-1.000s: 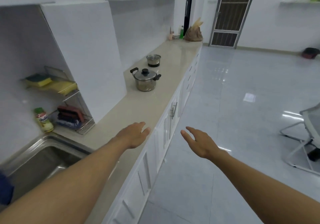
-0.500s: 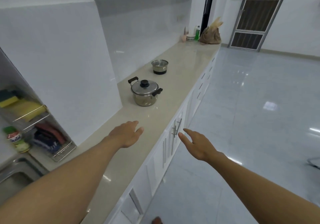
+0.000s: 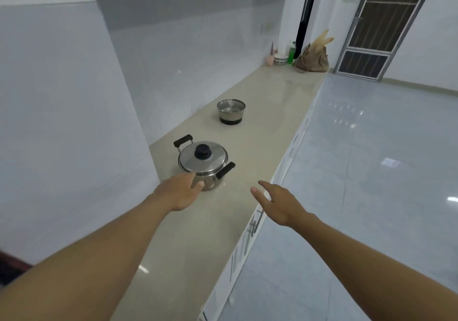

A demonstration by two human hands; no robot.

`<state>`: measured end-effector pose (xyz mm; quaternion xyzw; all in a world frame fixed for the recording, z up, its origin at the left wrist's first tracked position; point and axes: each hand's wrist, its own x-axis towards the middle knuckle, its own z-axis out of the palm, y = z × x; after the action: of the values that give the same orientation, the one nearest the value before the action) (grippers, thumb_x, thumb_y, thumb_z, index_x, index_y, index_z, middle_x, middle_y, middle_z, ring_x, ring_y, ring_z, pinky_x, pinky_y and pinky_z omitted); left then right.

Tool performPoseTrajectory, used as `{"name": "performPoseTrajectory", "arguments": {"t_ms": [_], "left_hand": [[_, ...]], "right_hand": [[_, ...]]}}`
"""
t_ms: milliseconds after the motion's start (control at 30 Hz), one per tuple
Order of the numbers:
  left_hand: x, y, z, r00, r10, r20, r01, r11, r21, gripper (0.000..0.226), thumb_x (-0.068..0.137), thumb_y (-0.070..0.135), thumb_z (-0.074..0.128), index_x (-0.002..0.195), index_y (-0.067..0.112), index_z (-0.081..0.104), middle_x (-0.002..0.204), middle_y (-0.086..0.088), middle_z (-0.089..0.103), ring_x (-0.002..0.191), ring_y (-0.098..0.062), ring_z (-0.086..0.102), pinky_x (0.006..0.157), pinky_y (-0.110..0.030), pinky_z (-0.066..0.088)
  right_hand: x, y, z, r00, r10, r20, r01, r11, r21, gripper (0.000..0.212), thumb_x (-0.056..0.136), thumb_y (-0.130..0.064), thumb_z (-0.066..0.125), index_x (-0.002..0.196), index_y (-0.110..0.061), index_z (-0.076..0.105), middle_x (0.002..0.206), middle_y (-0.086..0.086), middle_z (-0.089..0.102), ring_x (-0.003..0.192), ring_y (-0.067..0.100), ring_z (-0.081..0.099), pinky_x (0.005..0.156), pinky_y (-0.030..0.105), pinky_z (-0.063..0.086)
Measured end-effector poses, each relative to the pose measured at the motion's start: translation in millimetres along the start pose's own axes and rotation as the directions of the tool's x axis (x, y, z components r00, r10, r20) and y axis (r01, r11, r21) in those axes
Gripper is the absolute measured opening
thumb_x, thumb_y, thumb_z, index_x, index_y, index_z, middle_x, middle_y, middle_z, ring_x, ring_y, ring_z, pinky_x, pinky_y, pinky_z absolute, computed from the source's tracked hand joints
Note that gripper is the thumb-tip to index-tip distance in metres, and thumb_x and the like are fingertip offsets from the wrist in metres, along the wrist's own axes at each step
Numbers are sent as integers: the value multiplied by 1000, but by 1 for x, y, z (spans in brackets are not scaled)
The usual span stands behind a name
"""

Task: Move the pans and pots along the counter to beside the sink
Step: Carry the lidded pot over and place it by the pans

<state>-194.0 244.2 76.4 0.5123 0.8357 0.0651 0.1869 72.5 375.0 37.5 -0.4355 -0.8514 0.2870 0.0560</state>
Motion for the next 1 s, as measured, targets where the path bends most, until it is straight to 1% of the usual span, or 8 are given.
{"name": "performPoseTrajectory", "arguments": {"t_ms": [100, 333, 467, 567, 633, 733, 867, 1000], "left_hand": [[30, -9, -4, 1000, -23, 5, 23, 1000, 5, 57, 100, 56, 31, 140, 18, 45, 146, -4, 49, 130, -27, 50, 102, -43, 42], [87, -32, -7, 995, -103, 9, 103, 994, -19, 54, 101, 52, 32, 143, 21, 45, 146, -3, 50, 129, -27, 51, 105, -43, 42], [117, -47, -9, 988, -157, 13, 157, 987, -42, 44, 101, 49, 31, 125, 22, 54, 131, -6, 59, 116, -28, 57, 99, -46, 46], [135, -52, -5, 962, -273, -20, 272, 961, -53, 50, 102, 50, 30, 133, 16, 50, 139, -11, 53, 124, -31, 53, 104, -45, 42], [143, -53, 1, 937, -348, -25, 345, 935, -78, 55, 102, 51, 28, 137, 12, 46, 144, -13, 49, 129, -32, 49, 106, -44, 40], [149, -52, 12, 888, -460, -4, 454, 878, -153, 58, 102, 52, 27, 142, 12, 41, 149, -14, 43, 134, -32, 45, 109, -43, 37], [150, -42, 36, 829, -559, 7, 541, 800, -259, 57, 102, 55, 28, 141, 15, 43, 146, -11, 47, 129, -30, 49, 104, -39, 39], [148, -24, 63, 790, -612, -18, 564, 738, -371, 49, 101, 54, 28, 131, 22, 49, 135, -6, 57, 120, -27, 56, 101, -41, 44]], "right_hand": [[38, -4, -5, 999, -25, 24, 25, 999, -21, 82, 96, -76, 27, 158, -23, 36, 161, 2, 42, 148, 23, 38, 121, 40, 28], [142, -8, -12, 992, -96, 83, 101, 994, -52, 81, 96, -75, 27, 157, -22, 37, 160, 3, 43, 147, 23, 39, 121, 40, 29], [209, -12, -9, 972, -179, 150, 190, 980, -61, 79, 98, -72, 29, 157, -22, 37, 160, 4, 44, 147, 24, 40, 121, 42, 31], [263, -19, -6, 938, -263, 225, 287, 955, -79, 76, 99, -69, 31, 157, -19, 38, 159, 6, 44, 146, 25, 40, 121, 41, 30], [295, -27, -3, 905, -327, 273, 362, 928, -87, 72, 101, -66, 31, 153, -17, 44, 154, 7, 50, 143, 27, 45, 115, 38, 35], [335, -43, 3, 845, -429, 320, 471, 879, -67, 59, 103, -60, 34, 132, -14, 59, 132, 10, 65, 123, 29, 59, 86, 21, 38], [380, -68, 21, 756, -511, 410, 584, 809, -66, 62, 102, -57, 41, 151, -20, 44, 156, 9, 44, 141, 30, 44, 114, 40, 37], [406, -92, 44, 655, -591, 471, 683, 729, -34, 64, 102, -52, 46, 157, -21, 35, 168, 7, 22, 149, 32, 33, 121, 45, 31]]}}
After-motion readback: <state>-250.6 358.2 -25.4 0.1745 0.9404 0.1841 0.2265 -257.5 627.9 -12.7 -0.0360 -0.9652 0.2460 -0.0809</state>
